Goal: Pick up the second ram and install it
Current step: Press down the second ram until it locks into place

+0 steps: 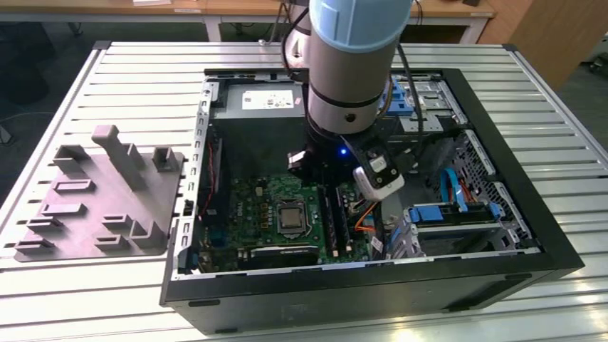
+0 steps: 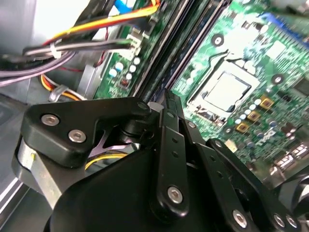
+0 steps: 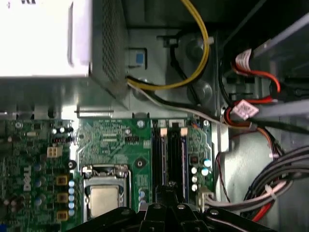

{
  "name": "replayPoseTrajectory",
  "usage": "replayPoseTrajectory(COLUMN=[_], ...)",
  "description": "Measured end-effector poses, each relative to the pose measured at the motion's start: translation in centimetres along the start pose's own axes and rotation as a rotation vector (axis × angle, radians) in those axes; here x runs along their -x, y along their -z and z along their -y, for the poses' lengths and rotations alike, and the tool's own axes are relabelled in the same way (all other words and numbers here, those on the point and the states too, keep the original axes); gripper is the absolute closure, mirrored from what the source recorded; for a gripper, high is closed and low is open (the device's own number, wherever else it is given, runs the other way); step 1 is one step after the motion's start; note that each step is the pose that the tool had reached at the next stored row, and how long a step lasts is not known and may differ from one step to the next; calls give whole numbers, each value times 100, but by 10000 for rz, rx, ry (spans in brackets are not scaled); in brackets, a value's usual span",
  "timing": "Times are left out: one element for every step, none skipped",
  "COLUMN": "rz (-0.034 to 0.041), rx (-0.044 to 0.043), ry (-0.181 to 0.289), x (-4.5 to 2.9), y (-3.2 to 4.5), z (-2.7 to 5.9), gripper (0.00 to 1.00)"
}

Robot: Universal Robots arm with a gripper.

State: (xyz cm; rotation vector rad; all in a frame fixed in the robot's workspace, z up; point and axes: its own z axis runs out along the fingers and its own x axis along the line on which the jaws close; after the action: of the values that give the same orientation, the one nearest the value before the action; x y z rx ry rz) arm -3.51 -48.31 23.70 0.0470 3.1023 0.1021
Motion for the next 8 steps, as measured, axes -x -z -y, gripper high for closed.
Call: replayPoseTrajectory(rz=[0,1,1,1,1,2,3,4], rx=[-13,-24,-35,-45,-57,-68,-76,-82], ry=[0,0,0,-1,-3,-6,-10,-17], x=[1,1,2,2,3,3,4,4], y=[2,3,4,5,7,8,8,8], z=[21,41,61,77,94,108,121,135], gripper=[90,90,90,90,90,90,90,90])
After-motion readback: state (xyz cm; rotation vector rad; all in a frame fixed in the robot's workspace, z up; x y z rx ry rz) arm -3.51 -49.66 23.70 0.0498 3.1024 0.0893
